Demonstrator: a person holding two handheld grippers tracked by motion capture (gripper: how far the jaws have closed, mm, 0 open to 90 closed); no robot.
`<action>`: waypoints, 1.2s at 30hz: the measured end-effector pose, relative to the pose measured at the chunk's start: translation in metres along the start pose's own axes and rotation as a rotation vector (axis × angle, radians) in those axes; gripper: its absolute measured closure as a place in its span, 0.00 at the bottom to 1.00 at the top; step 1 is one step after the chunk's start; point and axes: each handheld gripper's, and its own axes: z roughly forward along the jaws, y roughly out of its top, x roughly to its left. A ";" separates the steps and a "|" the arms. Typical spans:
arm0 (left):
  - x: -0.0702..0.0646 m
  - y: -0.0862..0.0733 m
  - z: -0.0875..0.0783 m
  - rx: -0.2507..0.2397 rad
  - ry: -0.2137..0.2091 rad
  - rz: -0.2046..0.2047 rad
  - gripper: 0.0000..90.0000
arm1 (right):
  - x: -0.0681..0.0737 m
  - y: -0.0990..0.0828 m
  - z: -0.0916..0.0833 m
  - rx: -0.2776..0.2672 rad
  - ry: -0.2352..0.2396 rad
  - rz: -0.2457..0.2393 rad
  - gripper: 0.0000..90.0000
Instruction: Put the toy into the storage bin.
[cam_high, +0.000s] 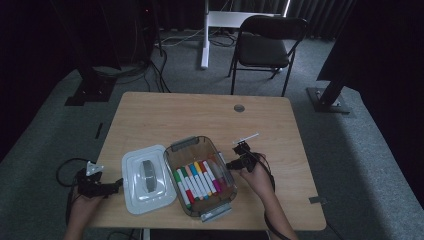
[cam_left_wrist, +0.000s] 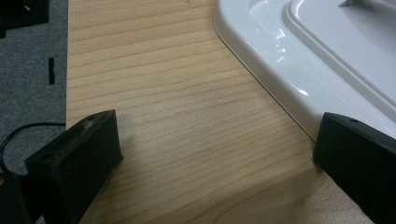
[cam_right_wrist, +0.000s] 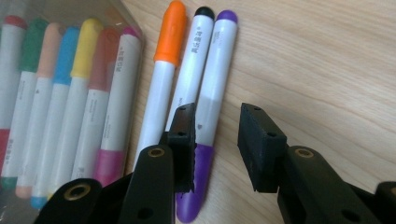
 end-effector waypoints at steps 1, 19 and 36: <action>0.000 0.000 0.000 0.000 0.000 -0.001 0.01 | 0.000 0.000 0.002 0.001 -0.001 -0.003 0.75; 0.000 0.000 0.000 0.000 0.000 0.000 0.01 | -0.002 0.005 0.016 0.047 -0.065 -0.006 0.80; 0.000 0.000 0.000 0.000 0.000 0.000 0.01 | -0.009 0.005 -0.003 0.004 -0.088 0.078 0.85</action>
